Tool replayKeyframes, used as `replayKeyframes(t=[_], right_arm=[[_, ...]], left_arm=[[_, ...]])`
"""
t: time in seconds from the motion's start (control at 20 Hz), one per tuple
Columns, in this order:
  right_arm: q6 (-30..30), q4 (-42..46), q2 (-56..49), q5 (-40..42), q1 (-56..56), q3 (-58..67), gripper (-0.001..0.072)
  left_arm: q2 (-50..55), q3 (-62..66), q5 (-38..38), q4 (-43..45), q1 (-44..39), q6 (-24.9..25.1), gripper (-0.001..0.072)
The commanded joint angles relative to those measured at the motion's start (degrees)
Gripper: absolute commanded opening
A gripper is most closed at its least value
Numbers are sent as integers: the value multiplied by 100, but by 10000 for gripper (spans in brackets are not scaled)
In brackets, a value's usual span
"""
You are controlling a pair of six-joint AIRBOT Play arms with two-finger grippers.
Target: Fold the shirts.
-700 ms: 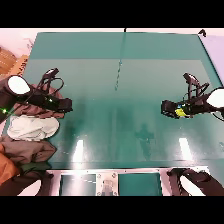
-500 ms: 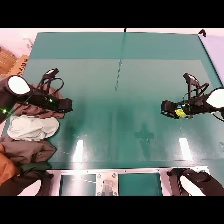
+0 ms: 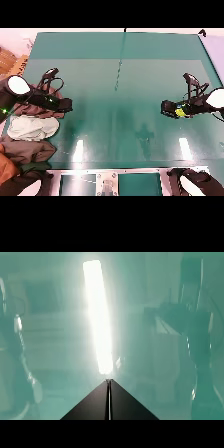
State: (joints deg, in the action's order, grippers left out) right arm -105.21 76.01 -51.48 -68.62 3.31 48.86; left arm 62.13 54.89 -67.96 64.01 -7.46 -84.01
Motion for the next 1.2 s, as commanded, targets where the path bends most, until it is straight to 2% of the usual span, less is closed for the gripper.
replayKeyframes(t=[0.0,0.2,0.3,0.35,0.4,0.45,0.5,0.55,0.7,0.85,1.05,1.15], right_arm=[[-4,0,-4,177,7,-2,13],[-4,-15,-4,177,13,-2,14],[-4,-48,-9,262,17,-2,13],[-4,-55,-17,260,17,-2,14],[-4,-57,-20,267,17,-2,15],[-2,-46,-20,313,15,-2,61],[0,-13,-20,387,15,-2,193],[0,2,-20,455,17,-2,282],[2,46,-39,772,15,-2,293],[0,188,-125,1021,-35,-2,293],[2,219,-313,1034,-487,-2,293],[70,219,-348,1036,-719,-2,292]], left_arm=[[2,-2,2,0,2,2,20],[2,-2,686,57,2,17,19],[2,-2,933,391,2,48,22],[2,-2,1091,743,2,50,251],[2,-2,1270,1285,2,-2,720],[2,-2,1515,1906,2,-2,720],[7,-2,1746,2634,4,-68,720],[50,-2,1923,3274,9,-306,720],[481,-2,2199,4701,9,-614,720],[1231,-2,2114,4983,107,-612,720],[1784,-2,2264,4981,761,-758,706],[1825,-2,2345,4979,887,-726,297]])
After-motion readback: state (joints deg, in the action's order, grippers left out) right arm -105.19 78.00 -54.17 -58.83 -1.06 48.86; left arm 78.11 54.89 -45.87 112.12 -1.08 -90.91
